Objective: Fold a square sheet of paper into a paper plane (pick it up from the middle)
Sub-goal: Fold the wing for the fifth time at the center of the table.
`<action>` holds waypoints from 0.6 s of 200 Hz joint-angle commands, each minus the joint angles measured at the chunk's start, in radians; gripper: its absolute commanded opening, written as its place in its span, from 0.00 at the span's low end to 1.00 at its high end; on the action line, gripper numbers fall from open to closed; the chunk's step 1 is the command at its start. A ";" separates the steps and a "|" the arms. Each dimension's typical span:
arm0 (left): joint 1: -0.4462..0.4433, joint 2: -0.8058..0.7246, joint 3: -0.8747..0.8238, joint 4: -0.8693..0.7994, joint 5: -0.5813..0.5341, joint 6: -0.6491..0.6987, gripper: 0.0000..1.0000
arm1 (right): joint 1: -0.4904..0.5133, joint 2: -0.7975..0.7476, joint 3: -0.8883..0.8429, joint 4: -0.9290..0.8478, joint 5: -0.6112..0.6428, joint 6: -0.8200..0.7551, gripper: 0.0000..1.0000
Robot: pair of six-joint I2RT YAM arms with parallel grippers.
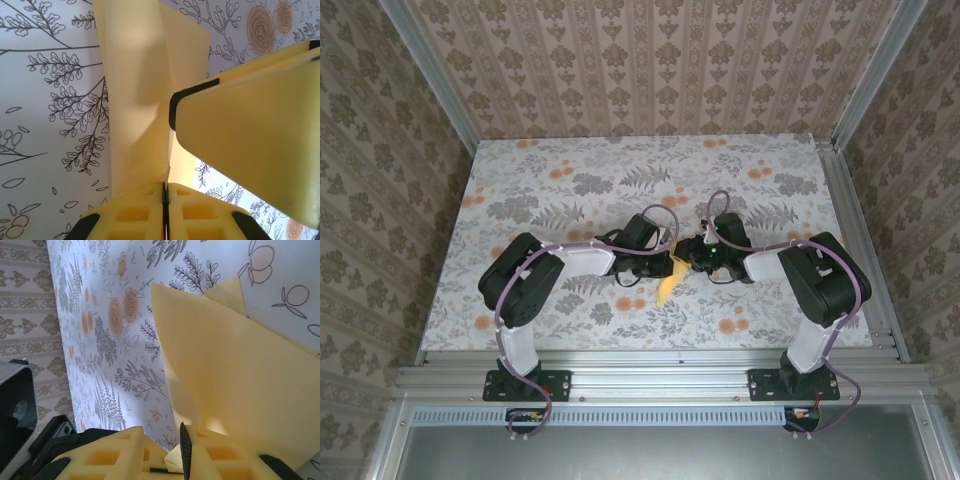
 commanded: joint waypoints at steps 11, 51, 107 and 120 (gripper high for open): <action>-0.003 0.000 0.030 -0.022 0.013 0.035 0.10 | -0.006 -0.017 0.019 -0.090 0.005 -0.036 0.29; -0.003 0.003 0.031 -0.026 0.014 0.038 0.10 | -0.020 -0.088 0.010 -0.167 0.023 -0.057 0.30; -0.004 0.004 0.036 -0.024 0.022 0.043 0.10 | -0.024 -0.049 0.013 -0.139 0.003 -0.020 0.31; -0.004 0.003 0.039 -0.029 0.024 0.047 0.10 | -0.023 -0.036 0.019 -0.130 -0.007 -0.012 0.32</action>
